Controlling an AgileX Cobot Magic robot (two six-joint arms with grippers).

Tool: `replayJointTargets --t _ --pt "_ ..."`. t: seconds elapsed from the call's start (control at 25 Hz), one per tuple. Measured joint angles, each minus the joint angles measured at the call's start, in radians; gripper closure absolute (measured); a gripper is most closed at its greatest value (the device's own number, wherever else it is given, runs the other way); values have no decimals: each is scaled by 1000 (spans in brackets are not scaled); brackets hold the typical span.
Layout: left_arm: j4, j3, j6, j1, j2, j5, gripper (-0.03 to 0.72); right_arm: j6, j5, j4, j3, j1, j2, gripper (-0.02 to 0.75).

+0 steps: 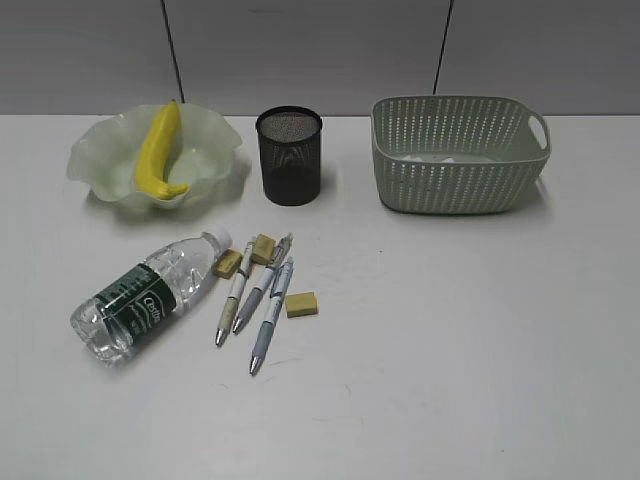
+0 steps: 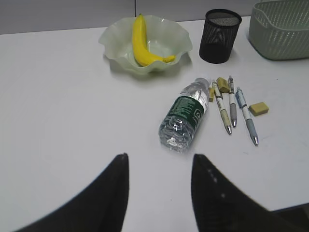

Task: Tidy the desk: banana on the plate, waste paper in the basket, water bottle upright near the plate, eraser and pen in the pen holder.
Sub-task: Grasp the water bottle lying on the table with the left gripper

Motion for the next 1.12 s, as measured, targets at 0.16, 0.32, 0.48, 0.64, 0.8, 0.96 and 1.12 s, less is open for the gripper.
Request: replayJointTargets --t 0.16,0.32,0.48,0.64,0.8,0.96,1.12 --pt "0 0 0 0 0 0 370 -5 67 31 60 0 -258 272" --pt "0 0 0 0 0 0 374 -6 78 36 105 0 -468 278" --pt "0 0 0 0 0 0 377 -13 46 39 161 0 -586 282" --pt "0 0 0 0 21 -2 386 -29 -25 40 227 0 -592 282" --pt "-7 0 1 0 48 -5 400 -41 -51 41 250 0 -592 282" --pt "-47 -14 73 0 121 -28 402 -44 -58 43 250 0 -592 282" --pt "-107 -51 168 0 301 -103 400 -45 -59 44 250 0 -592 282"
